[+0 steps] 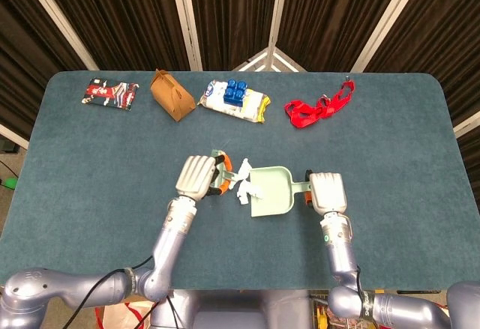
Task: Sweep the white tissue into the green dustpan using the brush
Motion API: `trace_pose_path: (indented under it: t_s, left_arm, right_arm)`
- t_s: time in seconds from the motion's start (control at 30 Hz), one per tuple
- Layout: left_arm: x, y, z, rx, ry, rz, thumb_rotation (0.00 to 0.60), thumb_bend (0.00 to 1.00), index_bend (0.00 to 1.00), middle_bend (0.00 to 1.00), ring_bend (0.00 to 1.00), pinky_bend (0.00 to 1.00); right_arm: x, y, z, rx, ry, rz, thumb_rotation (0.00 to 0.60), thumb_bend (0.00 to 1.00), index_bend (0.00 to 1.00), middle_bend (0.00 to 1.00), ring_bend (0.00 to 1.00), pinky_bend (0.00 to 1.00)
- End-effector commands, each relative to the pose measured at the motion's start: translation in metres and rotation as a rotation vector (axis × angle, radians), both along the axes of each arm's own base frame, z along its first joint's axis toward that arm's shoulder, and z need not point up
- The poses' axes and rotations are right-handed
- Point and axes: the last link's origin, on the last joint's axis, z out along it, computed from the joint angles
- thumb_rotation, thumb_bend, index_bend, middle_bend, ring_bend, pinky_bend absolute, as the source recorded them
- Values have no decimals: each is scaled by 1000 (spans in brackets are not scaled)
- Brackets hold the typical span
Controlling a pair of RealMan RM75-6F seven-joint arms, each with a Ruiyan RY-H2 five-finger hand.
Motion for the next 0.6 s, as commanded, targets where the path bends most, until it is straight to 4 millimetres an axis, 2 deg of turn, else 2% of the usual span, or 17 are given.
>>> trace_pose_path:
  t_s: [0.03,0.3,0.6]
  left_arm:
    - [12,-9,-16,-36,-30,-27,600,679,788,1000,1000,1000]
    - [49,-35,-40,-93,-149,-57,600,677,786,1000,1000,1000]
    - [79,-40,-42,-67,-249,-77,600,676,782,1000,1000,1000]
  right_arm:
    - [0,0,1,0,2,3,600,587,637,912,887,922]
    - [2,2,1,0,3,13,600,586,646,912,888,922]
    - [2,4,3,-2,7,17,600,586,646,912,887,922]
